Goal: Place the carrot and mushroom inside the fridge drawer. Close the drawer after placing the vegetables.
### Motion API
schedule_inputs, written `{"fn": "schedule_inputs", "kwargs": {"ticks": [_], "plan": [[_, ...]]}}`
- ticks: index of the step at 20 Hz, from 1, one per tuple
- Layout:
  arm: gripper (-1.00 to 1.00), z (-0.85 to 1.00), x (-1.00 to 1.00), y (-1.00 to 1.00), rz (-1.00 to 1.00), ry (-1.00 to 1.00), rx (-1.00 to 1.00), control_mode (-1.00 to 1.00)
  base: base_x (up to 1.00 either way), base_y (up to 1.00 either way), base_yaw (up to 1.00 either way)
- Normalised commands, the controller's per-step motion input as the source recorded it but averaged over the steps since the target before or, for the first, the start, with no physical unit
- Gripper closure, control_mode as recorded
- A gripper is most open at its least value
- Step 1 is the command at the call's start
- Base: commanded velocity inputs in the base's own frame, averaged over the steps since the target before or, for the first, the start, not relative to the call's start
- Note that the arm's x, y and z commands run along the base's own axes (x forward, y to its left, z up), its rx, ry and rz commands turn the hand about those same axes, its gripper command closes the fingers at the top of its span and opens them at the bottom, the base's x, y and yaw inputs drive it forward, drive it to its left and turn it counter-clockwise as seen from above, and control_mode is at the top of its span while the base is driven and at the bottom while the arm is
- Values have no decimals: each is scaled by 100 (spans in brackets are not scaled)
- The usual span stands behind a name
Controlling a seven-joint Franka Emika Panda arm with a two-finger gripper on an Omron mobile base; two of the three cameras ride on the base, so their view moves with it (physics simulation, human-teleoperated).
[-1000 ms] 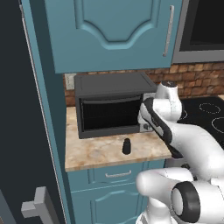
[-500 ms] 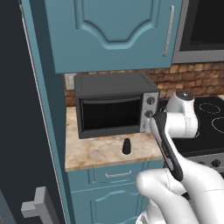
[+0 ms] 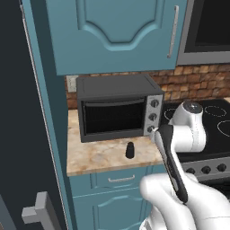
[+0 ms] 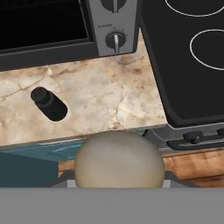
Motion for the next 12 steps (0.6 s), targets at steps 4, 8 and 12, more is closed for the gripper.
{"fn": "schedule_inputs", "kwargs": {"ticks": [4, 8, 12], "plan": [[100, 0, 0, 0, 0, 0, 0, 100, -100, -16, 0], [100, 0, 0, 0, 0, 0, 0, 100, -100, -4, 0], [100, 0, 0, 0, 0, 0, 0, 100, -100, 11, 1]]}}
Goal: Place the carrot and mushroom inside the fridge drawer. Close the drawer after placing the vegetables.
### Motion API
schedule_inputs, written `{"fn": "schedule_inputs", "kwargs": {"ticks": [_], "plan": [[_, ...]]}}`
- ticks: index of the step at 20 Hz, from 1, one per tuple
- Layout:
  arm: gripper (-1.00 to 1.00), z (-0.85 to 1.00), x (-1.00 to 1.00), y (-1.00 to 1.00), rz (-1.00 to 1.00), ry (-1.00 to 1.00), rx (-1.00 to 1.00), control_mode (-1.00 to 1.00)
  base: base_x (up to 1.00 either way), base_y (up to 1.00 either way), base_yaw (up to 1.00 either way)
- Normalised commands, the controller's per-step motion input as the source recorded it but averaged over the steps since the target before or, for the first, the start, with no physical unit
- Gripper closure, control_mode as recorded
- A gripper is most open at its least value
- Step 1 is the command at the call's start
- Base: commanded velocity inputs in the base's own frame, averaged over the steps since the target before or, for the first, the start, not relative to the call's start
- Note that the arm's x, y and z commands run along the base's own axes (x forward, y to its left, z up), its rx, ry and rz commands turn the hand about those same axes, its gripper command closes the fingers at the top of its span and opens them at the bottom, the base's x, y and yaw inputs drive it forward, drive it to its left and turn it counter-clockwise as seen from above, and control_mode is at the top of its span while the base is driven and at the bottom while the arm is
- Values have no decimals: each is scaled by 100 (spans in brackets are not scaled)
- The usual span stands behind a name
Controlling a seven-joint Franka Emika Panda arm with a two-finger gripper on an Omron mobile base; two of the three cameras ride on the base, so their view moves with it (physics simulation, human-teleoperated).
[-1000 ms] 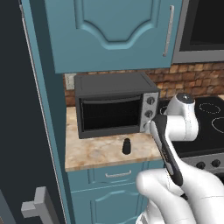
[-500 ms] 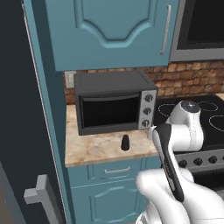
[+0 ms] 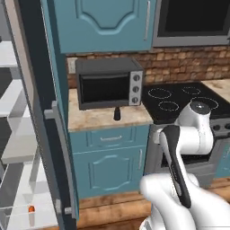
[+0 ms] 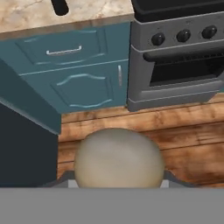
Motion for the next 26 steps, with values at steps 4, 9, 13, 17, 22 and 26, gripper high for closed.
{"fn": "schedule_inputs", "kwargs": {"ticks": [4, 9, 13, 17, 22, 26], "plan": [[100, 0, 0, 0, 0, 0, 0, 100, -100, 57, 6], [100, 0, 0, 0, 0, 0, 0, 100, -100, 65, 6], [100, 0, 0, 0, 0, 0, 0, 100, -100, 72, 6], [100, 0, 0, 0, 0, 0, 0, 100, -78, 96, 1], [100, 0, 0, 0, 0, 0, 0, 100, -27, 100, 0], [100, 0, 0, 0, 0, 0, 0, 100, 1, 100, -4]]}}
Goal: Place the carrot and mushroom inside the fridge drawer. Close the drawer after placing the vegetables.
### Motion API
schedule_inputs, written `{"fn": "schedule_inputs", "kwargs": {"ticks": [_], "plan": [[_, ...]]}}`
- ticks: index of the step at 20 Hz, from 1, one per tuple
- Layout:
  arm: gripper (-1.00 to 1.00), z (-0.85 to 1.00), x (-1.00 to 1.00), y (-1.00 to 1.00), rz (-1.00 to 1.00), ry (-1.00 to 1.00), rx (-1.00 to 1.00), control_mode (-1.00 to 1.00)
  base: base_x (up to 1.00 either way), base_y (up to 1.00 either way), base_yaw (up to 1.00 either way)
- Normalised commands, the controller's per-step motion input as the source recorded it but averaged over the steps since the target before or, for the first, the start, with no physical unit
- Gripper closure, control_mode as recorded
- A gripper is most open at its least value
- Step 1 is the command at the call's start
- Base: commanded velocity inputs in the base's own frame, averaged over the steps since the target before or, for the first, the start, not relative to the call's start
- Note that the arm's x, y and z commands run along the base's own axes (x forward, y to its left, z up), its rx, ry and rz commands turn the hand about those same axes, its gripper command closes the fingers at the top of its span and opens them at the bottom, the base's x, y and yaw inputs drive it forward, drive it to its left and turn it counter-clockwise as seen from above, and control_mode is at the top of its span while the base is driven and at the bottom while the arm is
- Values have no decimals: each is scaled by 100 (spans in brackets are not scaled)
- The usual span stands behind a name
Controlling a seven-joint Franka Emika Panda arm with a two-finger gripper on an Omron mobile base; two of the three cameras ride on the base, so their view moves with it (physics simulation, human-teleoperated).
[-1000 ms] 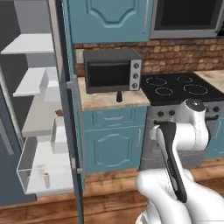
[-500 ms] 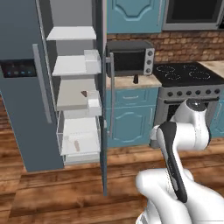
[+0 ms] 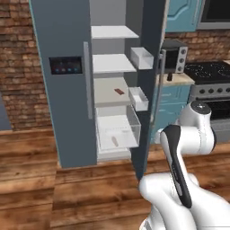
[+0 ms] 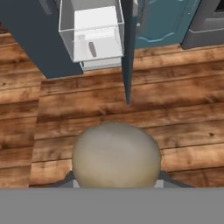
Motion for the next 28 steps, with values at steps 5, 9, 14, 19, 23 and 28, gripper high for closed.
{"fn": "schedule_inputs", "kwargs": {"ticks": [5, 9, 14, 19, 23, 28], "plan": [[100, 0, 0, 0, 0, 0, 0, 100, 25, 100, -8], [100, 0, 0, 0, 0, 0, 0, 100, 52, 93, -14], [100, 0, 0, 0, 0, 0, 0, 100, 71, 47, -25], [100, 0, 0, 0, 0, 0, 0, 100, 77, 9, -24], [100, 0, 0, 0, 0, 0, 0, 100, 68, 26, -24], [100, 0, 0, 0, 0, 0, 0, 100, 56, 40, -22]]}}
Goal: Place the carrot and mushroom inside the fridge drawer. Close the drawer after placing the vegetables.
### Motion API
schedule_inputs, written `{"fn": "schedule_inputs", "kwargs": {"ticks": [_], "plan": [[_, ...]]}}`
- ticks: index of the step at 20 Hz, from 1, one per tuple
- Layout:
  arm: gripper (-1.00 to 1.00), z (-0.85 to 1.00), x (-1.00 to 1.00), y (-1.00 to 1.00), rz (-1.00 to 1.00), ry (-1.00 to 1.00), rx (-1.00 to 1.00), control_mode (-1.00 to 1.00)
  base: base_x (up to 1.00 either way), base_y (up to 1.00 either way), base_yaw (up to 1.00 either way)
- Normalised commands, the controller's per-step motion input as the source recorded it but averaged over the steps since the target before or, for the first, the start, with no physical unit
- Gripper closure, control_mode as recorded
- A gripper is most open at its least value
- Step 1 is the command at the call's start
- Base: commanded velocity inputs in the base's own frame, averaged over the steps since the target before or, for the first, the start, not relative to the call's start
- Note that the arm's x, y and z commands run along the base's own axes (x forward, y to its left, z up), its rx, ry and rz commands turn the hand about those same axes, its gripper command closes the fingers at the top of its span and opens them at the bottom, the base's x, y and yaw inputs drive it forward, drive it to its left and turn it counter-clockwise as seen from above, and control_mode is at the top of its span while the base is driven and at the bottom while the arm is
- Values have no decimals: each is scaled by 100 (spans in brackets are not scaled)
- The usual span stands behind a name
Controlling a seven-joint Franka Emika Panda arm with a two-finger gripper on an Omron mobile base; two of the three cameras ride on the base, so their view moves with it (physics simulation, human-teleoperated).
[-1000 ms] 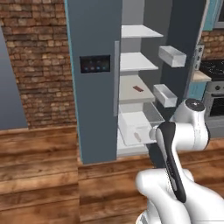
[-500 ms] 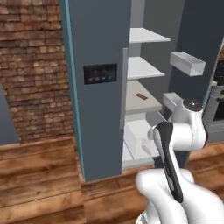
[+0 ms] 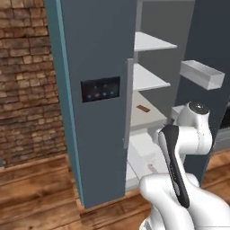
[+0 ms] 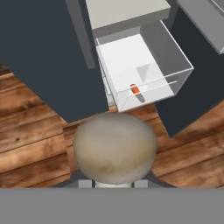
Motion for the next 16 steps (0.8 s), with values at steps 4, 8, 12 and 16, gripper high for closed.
{"fn": "schedule_inputs", "kwargs": {"ticks": [4, 8, 12, 16], "plan": [[100, 0, 0, 0, 0, 0, 0, 100, 56, 25, -19], [100, 0, 0, 0, 0, 0, 0, 100, 49, 21, -16], [100, 0, 0, 0, 0, 0, 0, 100, 35, 11, -11], [100, 0, 0, 0, 0, 0, 0, 100, 34, 3, -6]]}}
